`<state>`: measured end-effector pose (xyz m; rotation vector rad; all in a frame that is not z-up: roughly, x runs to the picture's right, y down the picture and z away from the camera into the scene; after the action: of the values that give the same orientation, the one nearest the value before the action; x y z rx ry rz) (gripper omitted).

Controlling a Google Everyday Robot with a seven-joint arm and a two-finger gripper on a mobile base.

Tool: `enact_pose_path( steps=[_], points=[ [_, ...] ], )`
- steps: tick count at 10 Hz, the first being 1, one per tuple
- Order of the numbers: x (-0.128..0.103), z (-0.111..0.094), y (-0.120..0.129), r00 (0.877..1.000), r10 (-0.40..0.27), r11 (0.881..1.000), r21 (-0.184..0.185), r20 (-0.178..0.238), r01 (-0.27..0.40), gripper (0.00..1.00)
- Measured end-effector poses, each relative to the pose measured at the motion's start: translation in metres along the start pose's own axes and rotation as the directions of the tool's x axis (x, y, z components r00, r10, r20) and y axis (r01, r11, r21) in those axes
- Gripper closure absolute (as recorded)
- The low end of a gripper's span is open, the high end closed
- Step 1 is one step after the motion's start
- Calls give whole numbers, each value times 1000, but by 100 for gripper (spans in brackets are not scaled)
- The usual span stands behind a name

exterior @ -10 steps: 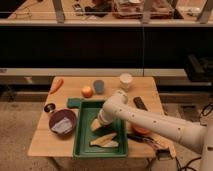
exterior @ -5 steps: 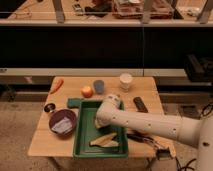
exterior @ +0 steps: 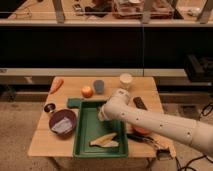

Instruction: Place grapes in paper cup

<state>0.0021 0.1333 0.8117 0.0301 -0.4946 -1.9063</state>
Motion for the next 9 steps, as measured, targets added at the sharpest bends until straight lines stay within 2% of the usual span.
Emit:
enact_pose_path(
  steps=[2, 3, 4, 5, 6, 7, 8, 9],
  points=[
    [20, -33, 3, 997, 1, 999, 39, -71, 2, 100],
    [27, -43, 3, 996, -4, 999, 51, -94, 8, 100],
    [38, -56, 3, 992, -14, 997, 72, -129, 24, 100],
    [51, -69, 8, 982, -22, 995, 97, -186, 40, 100],
    [58, -75, 13, 978, -13, 994, 105, -209, 36, 100],
    [67, -78, 25, 977, 13, 995, 99, -215, 9, 100],
    [70, -78, 38, 976, 59, 995, 96, -210, -40, 100],
    [67, -75, 61, 971, 118, 991, 90, -208, -101, 100]
  ],
)
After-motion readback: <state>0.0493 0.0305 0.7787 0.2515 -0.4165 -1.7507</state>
